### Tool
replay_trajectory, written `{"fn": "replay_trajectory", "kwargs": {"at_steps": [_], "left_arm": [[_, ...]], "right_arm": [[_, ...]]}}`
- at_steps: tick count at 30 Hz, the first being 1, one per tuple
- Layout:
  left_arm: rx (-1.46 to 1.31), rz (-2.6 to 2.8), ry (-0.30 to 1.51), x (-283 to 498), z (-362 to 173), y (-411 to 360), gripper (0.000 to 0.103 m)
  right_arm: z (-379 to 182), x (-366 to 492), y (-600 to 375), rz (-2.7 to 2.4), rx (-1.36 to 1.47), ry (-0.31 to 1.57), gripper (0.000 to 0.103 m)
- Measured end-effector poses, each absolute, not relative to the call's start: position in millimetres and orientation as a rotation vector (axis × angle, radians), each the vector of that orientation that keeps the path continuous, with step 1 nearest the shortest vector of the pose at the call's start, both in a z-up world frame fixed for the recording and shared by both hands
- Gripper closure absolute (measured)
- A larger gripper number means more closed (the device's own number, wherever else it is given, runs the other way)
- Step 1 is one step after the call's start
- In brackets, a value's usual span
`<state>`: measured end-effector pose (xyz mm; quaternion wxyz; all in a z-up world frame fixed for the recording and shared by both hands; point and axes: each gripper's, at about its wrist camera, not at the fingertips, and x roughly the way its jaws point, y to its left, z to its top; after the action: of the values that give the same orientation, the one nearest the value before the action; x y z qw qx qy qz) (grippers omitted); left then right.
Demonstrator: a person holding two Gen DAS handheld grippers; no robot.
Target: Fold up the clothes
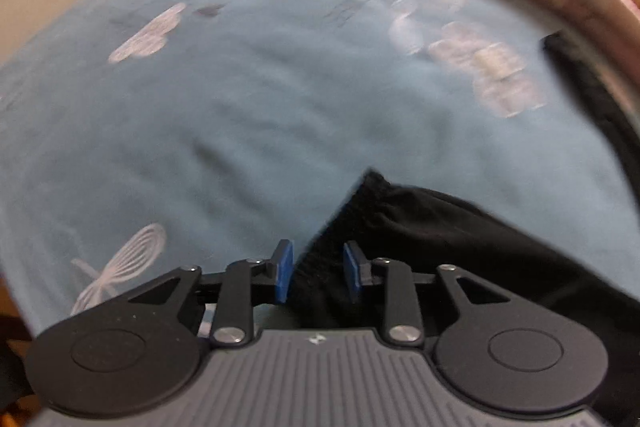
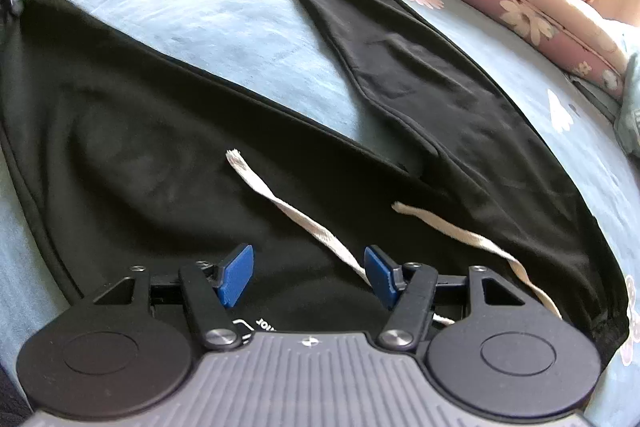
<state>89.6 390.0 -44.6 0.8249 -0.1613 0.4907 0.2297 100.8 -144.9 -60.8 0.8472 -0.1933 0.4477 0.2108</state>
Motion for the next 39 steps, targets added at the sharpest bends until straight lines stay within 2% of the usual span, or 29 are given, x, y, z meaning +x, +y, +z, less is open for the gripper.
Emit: {"fn": "replay_trajectory", "kwargs": {"at_steps": [2,3,4,5,9,14,17,18,19,25,29,34,36,39], "left_arm": [[-0.375,0.519,1.016,78.2,-43.9,396.7,0.072],[-0.402,0.525,0.995,70.9,-41.7,399.6,0.067],[-0.433,0.523,0.977,62.4,-39.5,400.7,0.058],[-0.453,0.516,0.964,54.8,-38.4,399.6,0.055],[-0.535,0.526,0.932,29.3,-47.7,388.0,0.055],[-0.801,0.443,0.898,14.9,-83.9,384.2,0.056],[-0.777,0.436,0.868,18.4,-91.0,374.0,0.062],[-0.754,0.438,0.86,19.7,-91.2,370.2,0.086],[-0.724,0.45,0.866,20.9,-89.5,367.5,0.101],[-0.581,0.519,0.87,14.3,-68.6,367.0,0.1],[-0.574,0.524,0.869,14.4,-69.4,370.4,0.093],[-0.542,0.485,0.885,9.4,-56.7,358.4,0.09],[-0.527,0.452,0.878,5.6,-47.2,350.0,0.081],[-0.484,0.374,0.848,9.1,-31.9,329.9,0.079]], "right_arm": [[-60.3,102.8,-144.3,0.449,-0.407,0.945,0.035],[-60.5,104.1,-144.1,0.449,-0.408,0.946,0.035],[-60.7,105.5,-143.8,0.449,-0.408,0.947,0.035],[-60.9,106.8,-143.6,0.45,-0.409,0.948,0.035],[-63.2,112.4,-141.9,0.453,-0.404,0.956,0.035],[-64.2,112.9,-138.0,0.465,-0.416,0.959,0.035],[-61.3,112.0,-140.7,0.455,-0.415,0.954,0.035],[-59.8,111.3,-142.7,0.447,-0.415,0.951,0.035],[-58.1,110.3,-145.0,0.439,-0.415,0.946,0.035],[-49.9,101.6,-170.7,0.354,-0.404,0.943,0.035],[-50.9,97.7,-196.4,0.278,-0.363,0.965,0.035],[-54.4,89.3,-211.2,0.265,-0.293,1.005,0.035],[-55.4,82.7,-208.2,0.293,-0.28,1.012,0.035],[-65.6,78.9,-198.6,0.311,-0.254,1.034,0.035]]}}
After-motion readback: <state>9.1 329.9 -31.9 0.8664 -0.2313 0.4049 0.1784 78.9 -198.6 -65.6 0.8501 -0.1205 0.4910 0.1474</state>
